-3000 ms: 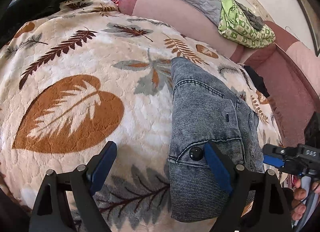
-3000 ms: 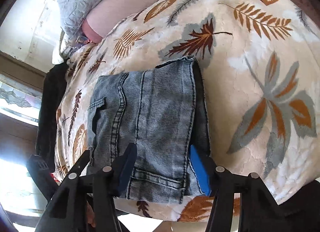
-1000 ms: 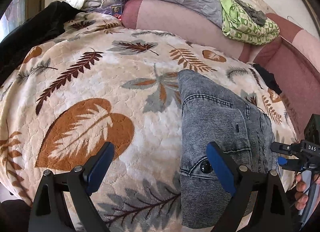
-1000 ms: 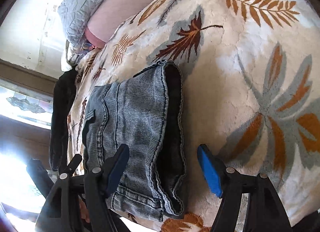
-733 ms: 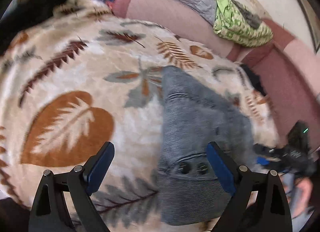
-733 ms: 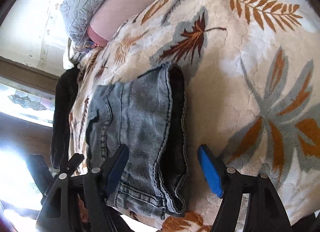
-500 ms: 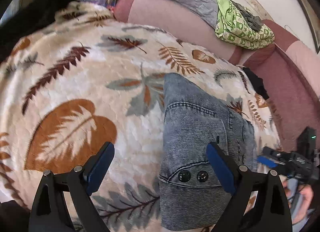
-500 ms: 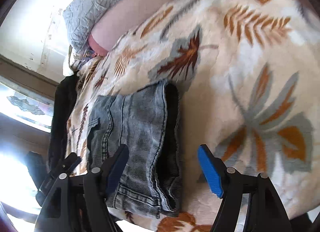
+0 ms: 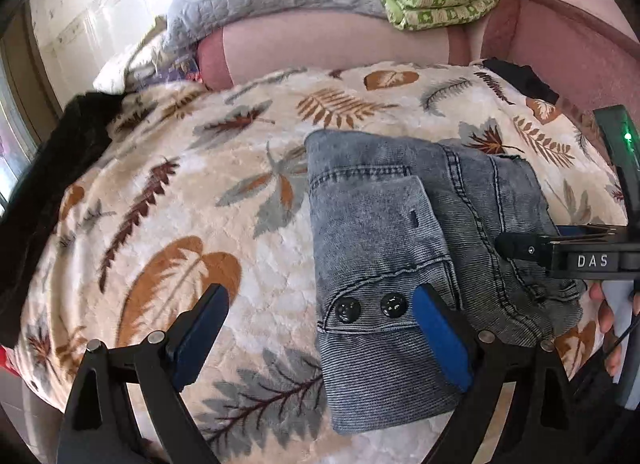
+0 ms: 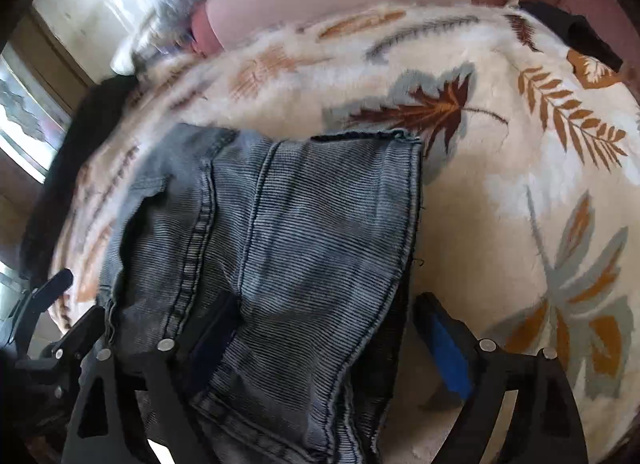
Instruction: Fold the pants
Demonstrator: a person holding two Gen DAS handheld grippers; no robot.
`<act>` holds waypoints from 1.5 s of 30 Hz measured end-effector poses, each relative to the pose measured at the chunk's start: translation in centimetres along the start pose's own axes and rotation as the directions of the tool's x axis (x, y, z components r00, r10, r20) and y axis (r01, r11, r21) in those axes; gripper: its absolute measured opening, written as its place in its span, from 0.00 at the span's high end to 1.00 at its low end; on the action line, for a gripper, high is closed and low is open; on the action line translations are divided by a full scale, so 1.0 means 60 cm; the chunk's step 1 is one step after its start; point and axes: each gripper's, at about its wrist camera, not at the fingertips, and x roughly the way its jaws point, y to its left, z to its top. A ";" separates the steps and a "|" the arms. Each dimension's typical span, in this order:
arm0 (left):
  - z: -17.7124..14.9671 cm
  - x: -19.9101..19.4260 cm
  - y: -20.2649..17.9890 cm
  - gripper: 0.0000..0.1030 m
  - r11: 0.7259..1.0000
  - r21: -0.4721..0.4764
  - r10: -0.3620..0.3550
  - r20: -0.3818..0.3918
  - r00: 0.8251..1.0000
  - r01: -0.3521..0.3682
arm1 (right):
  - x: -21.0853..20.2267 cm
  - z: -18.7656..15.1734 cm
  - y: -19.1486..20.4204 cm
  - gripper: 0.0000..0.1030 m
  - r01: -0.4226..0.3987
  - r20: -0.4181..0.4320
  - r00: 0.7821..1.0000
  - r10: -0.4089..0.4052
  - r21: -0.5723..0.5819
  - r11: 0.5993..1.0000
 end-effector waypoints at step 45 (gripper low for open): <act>-0.033 -0.004 0.024 0.00 0.961 -0.205 -0.187 0.026 0.982 0.188 | -0.112 -0.003 -0.008 0.00 0.016 0.199 0.980 -0.018 0.009 1.000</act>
